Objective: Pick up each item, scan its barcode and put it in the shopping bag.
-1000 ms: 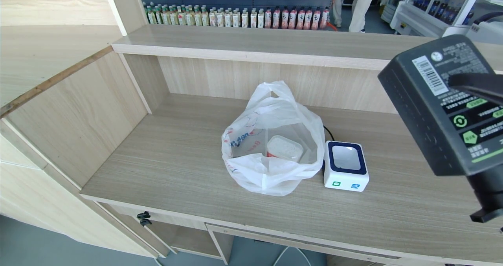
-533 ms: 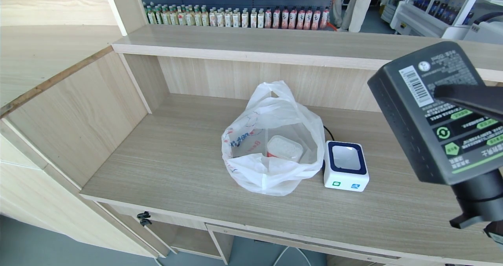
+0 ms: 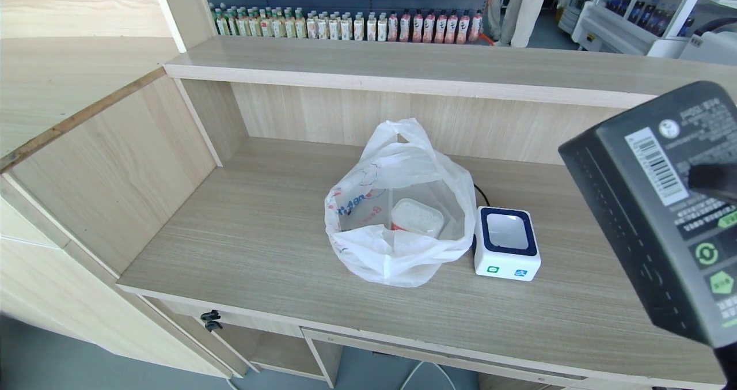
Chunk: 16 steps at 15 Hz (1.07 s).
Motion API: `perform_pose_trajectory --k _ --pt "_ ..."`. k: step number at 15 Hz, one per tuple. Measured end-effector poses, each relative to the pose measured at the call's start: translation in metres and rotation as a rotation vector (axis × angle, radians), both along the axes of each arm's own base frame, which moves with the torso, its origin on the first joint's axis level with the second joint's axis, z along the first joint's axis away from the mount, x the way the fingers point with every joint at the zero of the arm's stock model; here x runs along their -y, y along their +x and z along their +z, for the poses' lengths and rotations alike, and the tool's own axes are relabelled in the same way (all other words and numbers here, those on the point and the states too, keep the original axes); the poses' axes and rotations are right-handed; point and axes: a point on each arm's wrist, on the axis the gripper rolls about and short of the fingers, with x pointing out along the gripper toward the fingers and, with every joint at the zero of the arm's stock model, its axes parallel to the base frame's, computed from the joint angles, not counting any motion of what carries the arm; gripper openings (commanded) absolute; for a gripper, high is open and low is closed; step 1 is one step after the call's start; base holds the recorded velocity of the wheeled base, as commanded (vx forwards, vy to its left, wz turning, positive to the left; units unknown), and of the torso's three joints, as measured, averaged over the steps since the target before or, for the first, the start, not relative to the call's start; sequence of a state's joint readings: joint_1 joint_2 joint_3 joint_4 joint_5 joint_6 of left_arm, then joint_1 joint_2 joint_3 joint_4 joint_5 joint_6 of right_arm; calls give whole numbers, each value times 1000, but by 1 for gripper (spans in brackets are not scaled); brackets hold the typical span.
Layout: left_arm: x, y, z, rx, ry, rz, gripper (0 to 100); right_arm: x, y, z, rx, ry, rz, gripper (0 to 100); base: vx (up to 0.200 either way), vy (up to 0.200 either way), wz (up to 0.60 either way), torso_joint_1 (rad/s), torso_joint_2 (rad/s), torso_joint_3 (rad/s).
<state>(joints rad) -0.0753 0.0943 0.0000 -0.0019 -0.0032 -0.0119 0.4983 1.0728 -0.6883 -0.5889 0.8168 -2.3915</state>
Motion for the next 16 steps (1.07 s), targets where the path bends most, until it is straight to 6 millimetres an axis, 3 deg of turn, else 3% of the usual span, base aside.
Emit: perform_pose_trajectory --k 13,16 --pt "0 0 0 0 0 0 100 1 -14 1 10 13 43 0 0 0 0 0 0 0" --pt "0 0 0 0 0 0 100 7 -9 4 -173 -7 -7 0 0 0 0 0 0 0"
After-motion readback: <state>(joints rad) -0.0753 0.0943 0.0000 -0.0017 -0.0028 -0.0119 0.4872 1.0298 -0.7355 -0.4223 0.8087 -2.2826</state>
